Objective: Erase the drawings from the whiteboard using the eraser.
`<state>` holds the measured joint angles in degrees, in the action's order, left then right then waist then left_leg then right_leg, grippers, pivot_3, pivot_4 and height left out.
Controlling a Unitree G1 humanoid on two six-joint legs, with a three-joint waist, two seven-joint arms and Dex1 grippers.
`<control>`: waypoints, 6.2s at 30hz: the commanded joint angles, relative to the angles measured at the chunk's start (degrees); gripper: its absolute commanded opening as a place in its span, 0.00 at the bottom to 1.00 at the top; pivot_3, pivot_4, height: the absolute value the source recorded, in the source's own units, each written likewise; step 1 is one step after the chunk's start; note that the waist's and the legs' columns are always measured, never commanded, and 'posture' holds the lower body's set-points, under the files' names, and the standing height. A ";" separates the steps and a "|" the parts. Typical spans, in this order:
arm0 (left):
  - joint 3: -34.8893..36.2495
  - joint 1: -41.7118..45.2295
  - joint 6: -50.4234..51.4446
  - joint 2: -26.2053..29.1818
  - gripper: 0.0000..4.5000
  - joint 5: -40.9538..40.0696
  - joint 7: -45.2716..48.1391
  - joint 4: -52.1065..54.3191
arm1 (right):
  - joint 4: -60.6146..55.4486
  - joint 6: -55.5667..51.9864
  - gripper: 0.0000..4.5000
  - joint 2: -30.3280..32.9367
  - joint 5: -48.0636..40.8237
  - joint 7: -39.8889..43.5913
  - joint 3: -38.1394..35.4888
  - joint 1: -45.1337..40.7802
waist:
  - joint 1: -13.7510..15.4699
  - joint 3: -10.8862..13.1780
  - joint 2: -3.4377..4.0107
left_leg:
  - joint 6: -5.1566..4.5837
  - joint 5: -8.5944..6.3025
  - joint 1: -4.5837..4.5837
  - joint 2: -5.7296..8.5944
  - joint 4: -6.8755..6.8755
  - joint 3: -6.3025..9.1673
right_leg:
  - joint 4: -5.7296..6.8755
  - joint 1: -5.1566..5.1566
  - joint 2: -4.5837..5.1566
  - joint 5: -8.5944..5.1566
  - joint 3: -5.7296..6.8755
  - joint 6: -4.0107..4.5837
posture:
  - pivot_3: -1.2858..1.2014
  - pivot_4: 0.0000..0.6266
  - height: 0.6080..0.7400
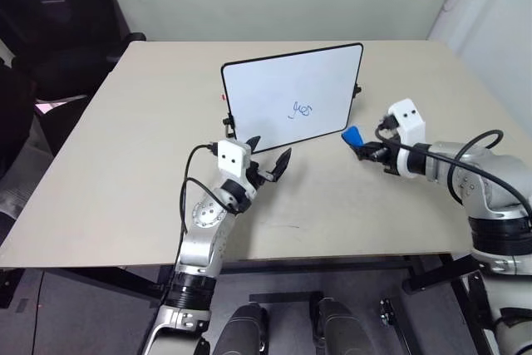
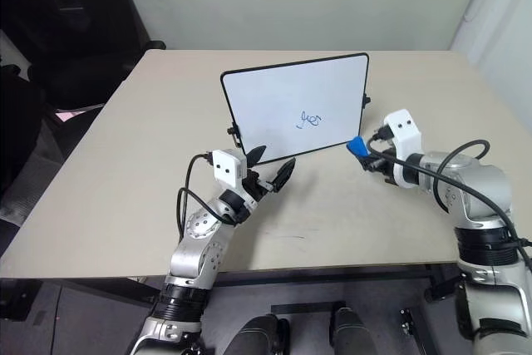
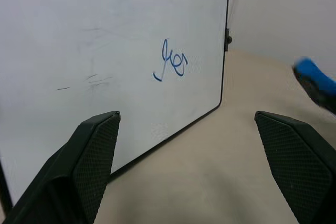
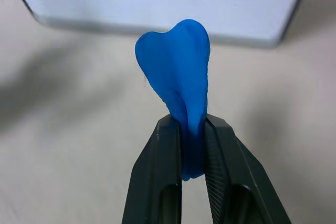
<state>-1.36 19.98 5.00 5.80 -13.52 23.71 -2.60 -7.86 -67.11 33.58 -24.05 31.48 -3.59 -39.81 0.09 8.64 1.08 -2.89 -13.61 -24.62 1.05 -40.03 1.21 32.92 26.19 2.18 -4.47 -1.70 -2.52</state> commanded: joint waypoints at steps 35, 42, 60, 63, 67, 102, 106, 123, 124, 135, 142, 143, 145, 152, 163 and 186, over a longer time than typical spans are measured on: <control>2.03 0.06 -0.30 2.47 1.00 -0.24 -1.04 3.23 | 44.21 31.61 0.07 -27.49 12.38 -22.41 -1.37 -22.53 | -0.09 0.02 0.04 | 0.60 -0.16 -0.33 -0.05 0.03 0.03 | 0.04 0.44 0.00 0.49 0.09 1.18 | 0.52 0.24 1.00; 2.54 -0.25 -0.11 2.83 1.00 -0.36 -1.27 3.74 | 51.57 34.59 0.07 -25.58 12.17 -25.72 -5.52 -24.97 | -0.06 0.03 0.04 | 0.78 -0.19 -0.32 -0.02 0.03 0.02 | 0.00 0.44 0.02 0.43 0.05 1.05 | 0.52 0.24 1.00; 1.98 -0.72 0.42 2.77 1.00 -0.57 -1.17 4.63 | 42.44 25.53 0.07 -32.24 13.01 -19.76 2.94 -23.37 | -2.16 0.03 0.04 | 0.29 -0.23 -0.32 -0.15 0.04 0.01 | -0.04 0.78 -0.11 0.70 0.15 1.21 | 0.52 0.24 1.00; 1.98 -0.76 0.43 2.67 1.00 -0.61 -1.25 4.65 | 39.98 23.88 0.07 -33.43 12.81 -19.48 3.79 -22.68 | -2.23 0.03 0.04 | 0.32 -0.26 -0.31 -0.22 0.05 0.01 | -0.02 0.81 -0.19 0.69 0.15 1.26 | 0.52 0.24 1.00; 2.06 -0.95 0.50 2.57 1.00 -0.65 -1.40 4.82 | 35.50 21.68 0.07 -35.00 12.28 -18.26 5.28 -21.54 | -2.13 0.03 0.04 | 0.35 -0.26 -0.32 -0.27 0.05 0.03 | 0.01 0.84 -0.26 0.74 0.15 1.36 | 0.52 0.24 1.00; 1.68 0.48 -0.48 2.14 1.00 -0.18 -1.05 2.93 | 40.86 22.38 0.07 -31.02 14.35 -19.36 3.85 -24.60 | -1.39 0.03 0.04 | 0.49 -0.18 -0.32 -0.27 0.01 0.02 | -0.02 0.83 -0.28 0.85 0.14 1.55 | 0.52 0.24 1.00; 1.55 0.48 -0.55 2.01 1.00 -0.02 -1.18 2.95 | 38.55 21.14 0.07 -31.53 14.26 -19.12 3.71 -25.36 | -1.43 0.03 0.04 | 0.52 -0.20 -0.32 -0.53 0.01 0.02 | -0.03 0.86 -0.54 0.85 0.14 1.56 | 0.52 0.24 1.00; 1.99 -0.02 -0.30 2.17 1.00 -0.43 -1.27 3.72 | 38.21 23.10 0.07 -30.49 13.24 -20.67 -1.56 -30.07 | -1.31 0.03 0.04 | 0.67 -0.28 -0.33 -0.82 0.00 0.03 | -0.03 0.96 -0.89 0.87 0.11 1.77 | 0.52 0.24 1.00; 1.99 -0.03 -0.30 2.18 1.00 -0.44 -1.24 3.72 | 38.12 22.94 0.07 -30.74 13.40 -20.35 -1.04 -29.68 | -1.31 0.03 0.04 | 0.67 -0.28 -0.33 -0.82 0.00 0.03 | -0.03 0.96 -0.89 0.87 0.11 1.77 | 0.52 0.24 1.00; 1.81 -0.11 -0.28 2.06 1.00 -0.30 -1.39 4.12 | 48.64 21.43 0.07 -29.77 18.11 -22.89 2.30 -25.88 | -1.24 0.03 0.04 | 0.68 -0.26 -0.28 -0.86 -0.04 0.04 | -0.01 0.91 -0.92 0.89 0.10 1.81 | 0.52 0.24 1.00; 1.79 0.04 -0.22 2.35 1.00 -0.27 -1.15 4.13 | 44.54 20.09 0.07 -27.74 16.66 -21.64 0.54 -26.35 | -1.05 0.03 0.04 | 0.71 -0.26 -0.31 -0.87 -0.03 0.02 | -0.02 0.95 -0.92 0.89 0.10 1.81 | 0.52 0.24 1.00; 1.71 0.08 -0.26 2.37 1.00 -0.20 -1.11 4.09 | 41.65 17.94 0.07 -27.02 16.29 -21.10 0.61 -25.74 | -1.02 0.03 0.04 | 0.71 -0.27 -0.32 -0.87 -0.03 0.02 | -0.02 0.95 -0.92 0.89 0.10 1.80 | 0.52 0.24 1.00; 1.62 0.17 -0.29 2.39 1.00 -0.15 -1.02 4.01 | 35.80 13.60 0.07 -25.65 15.58 -20.01 0.95 -24.36 | -0.93 0.03 0.04 | 0.72 -0.27 -0.35 -0.86 -0.03 0.01 | -0.04 0.96 -0.92 0.88 0.10 1.79 | 0.52 0.24 1.00; 0.44 0.23 -0.15 1.82 1.00 -0.24 -0.39 4.31 | 9.67 -5.20 0.07 -16.05 12.44 -16.96 -0.10 -14.65 | -0.24 0.02 0.04 | 0.68 -0.34 -0.33 -0.85 -0.06 0.00 | -0.06 0.88 -0.92 0.74 0.13 1.76 | 0.52 0.24 1.00; 0.94 0.97 -0.68 1.78 1.00 0.21 -0.76 2.22 | -7.18 -20.91 0.07 -6.19 8.74 -14.65 -6.74 2.89 | -0.23 0.03 0.04 | 0.66 -0.27 0.25 -0.86 -0.04 -0.03 | 0.01 0.41 -0.97 0.40 0.04 1.15 | 0.52 0.24 1.00; 2.34 3.59 -2.54 2.64 1.00 0.03 -0.15 -2.10 | -19.91 -2.37 0.89 -3.40 1.80 -8.20 -14.34 9.05 | -0.09 0.03 0.05 | 0.59 -0.63 0.49 -0.81 -0.02 -0.02 | -0.08 0.15 -1.01 0.06 -0.04 0.71 | 0.52 0.24 1.00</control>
<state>0.39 22.72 3.56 8.14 -13.33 23.45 -6.68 -23.35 -74.06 30.63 -20.45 21.95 -15.23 -30.42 0.01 8.67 1.12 -2.32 -14.28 -24.13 0.25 -40.05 1.20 32.84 26.34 1.17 -4.45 -1.74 -1.83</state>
